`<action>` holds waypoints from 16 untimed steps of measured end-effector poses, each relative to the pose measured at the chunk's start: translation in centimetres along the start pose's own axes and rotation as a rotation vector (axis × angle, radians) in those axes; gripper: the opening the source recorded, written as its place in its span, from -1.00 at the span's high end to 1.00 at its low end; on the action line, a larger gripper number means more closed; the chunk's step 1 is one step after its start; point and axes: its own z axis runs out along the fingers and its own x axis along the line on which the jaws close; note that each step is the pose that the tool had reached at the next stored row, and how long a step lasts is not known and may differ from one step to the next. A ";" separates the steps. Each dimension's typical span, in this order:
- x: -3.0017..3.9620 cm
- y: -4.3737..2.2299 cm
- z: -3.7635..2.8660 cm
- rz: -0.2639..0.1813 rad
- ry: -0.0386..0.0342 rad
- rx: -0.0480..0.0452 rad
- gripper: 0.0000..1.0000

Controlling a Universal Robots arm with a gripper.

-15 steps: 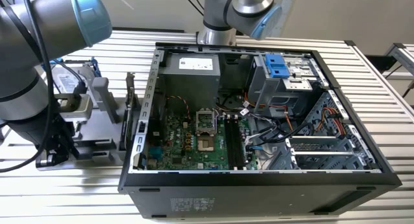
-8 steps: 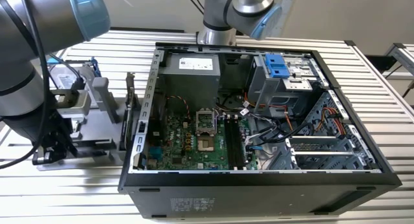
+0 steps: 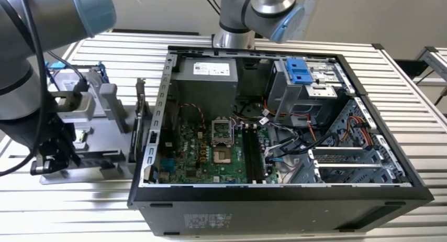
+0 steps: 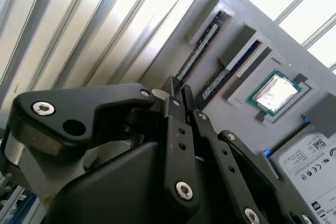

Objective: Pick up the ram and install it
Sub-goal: 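Pick up the ram and move it above insertion slot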

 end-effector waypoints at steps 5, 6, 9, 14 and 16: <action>0.01 -0.04 -0.50 0.000 0.0000 0.0000 1.00; 0.01 -0.05 -0.59 0.000 0.0000 0.0000 1.00; 0.01 -0.08 -0.88 0.000 -0.0001 0.0000 1.00; 0.02 -0.12 -1.31 0.000 0.0000 -0.0001 1.00; 0.02 -0.14 -1.48 0.000 0.0000 0.0000 1.00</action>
